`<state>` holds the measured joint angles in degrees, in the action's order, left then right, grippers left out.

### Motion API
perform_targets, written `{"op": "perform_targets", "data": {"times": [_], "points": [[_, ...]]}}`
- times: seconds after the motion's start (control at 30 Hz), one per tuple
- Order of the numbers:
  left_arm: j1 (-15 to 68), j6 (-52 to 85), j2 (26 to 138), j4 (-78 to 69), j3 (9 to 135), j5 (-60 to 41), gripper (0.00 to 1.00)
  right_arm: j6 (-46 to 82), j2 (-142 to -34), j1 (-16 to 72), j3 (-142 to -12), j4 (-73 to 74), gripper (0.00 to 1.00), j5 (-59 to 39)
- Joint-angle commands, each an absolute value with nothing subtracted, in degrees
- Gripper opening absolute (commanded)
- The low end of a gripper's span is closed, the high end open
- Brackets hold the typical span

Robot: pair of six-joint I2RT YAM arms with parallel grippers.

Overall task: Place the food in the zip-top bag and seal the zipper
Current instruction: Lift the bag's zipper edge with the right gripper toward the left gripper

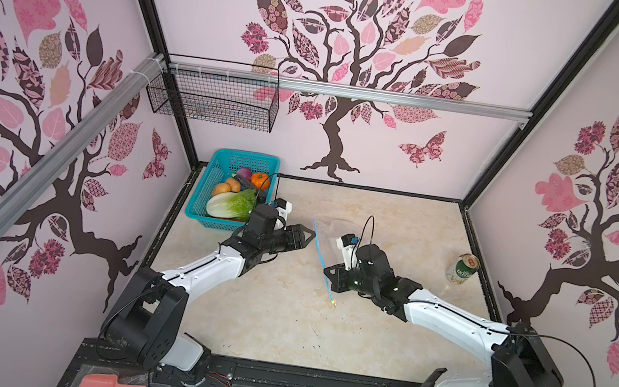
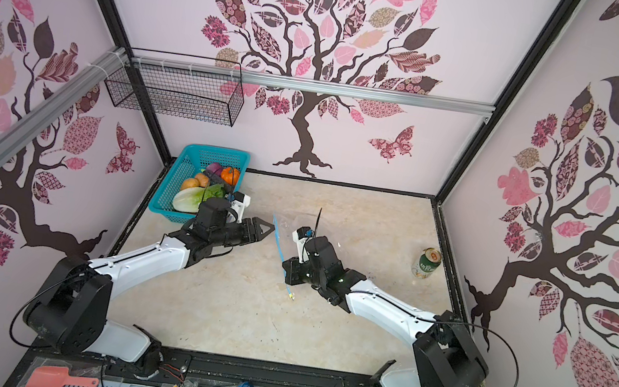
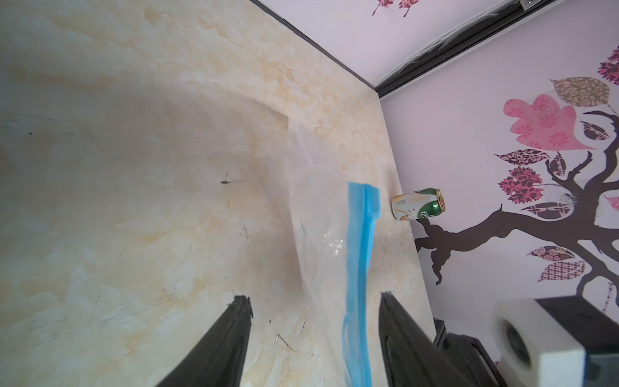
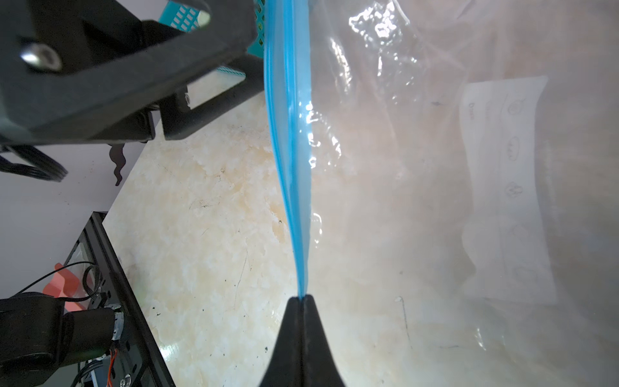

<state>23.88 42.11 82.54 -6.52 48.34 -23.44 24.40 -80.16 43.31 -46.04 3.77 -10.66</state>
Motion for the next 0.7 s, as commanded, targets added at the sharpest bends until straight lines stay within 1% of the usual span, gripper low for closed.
{"op": "perform_targets", "data": {"times": [0.0,0.1,0.27,0.5,0.67], "points": [[24.08,42.22,81.21,-8.34,50.60,-22.64,0.64,23.74,-78.39,43.06,-46.58,4.75,0.00,-10.61],[24.17,41.47,81.85,-7.84,51.28,-21.75,0.64,23.63,-78.49,43.13,-46.78,4.76,0.00,-10.77],[24.17,40.14,83.12,-6.33,52.82,-20.79,0.59,23.57,-78.15,43.03,-46.84,5.28,0.00,-11.38],[24.67,38.73,84.70,-5.24,54.75,-20.17,0.59,23.55,-78.40,43.11,-46.98,5.71,0.00,-12.05],[24.87,38.19,85.59,-4.44,54.82,-19.60,0.51,23.73,-77.65,43.10,-46.82,5.89,0.00,-12.05]]}}
